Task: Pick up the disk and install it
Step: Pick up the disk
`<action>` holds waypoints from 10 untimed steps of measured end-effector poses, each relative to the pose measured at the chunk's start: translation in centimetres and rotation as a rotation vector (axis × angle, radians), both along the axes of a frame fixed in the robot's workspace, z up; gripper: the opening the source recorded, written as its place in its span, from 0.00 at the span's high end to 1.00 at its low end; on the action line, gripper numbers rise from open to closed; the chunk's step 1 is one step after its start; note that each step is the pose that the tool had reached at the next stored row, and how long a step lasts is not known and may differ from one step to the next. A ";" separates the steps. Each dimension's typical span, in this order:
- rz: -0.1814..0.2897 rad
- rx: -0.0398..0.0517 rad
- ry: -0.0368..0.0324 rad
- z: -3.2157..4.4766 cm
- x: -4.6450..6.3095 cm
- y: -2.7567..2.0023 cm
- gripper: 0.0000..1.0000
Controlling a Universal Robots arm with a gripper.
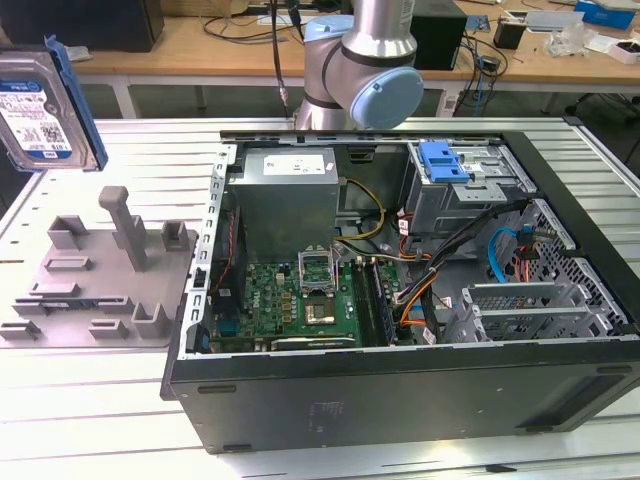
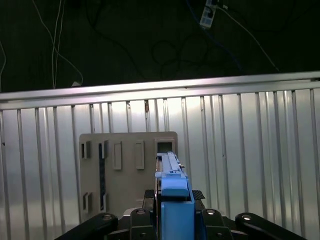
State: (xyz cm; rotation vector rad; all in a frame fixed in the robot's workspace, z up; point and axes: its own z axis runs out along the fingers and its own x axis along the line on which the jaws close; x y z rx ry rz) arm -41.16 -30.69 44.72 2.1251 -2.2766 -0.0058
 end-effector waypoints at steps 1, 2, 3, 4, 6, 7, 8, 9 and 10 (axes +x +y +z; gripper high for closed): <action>0.000 -0.0001 0.0000 0.24 0.0 0.00 0.63; 0.000 -0.0001 0.0000 0.61 0.0 0.00 0.63; 0.000 -0.0001 0.0000 0.84 0.0 0.00 0.63; 0.000 -0.0001 -0.0001 1.06 0.0 0.00 0.63; 0.000 -0.0001 0.0000 1.65 0.0 0.00 0.63; 0.000 -0.0001 0.0000 2.08 0.0 0.00 0.63; 0.000 -0.0001 -0.0001 2.27 0.0 0.00 0.63; 0.000 -0.0001 -0.0001 2.43 0.0 -0.01 0.63; 0.000 -0.0001 -0.0001 2.45 0.0 -0.01 0.63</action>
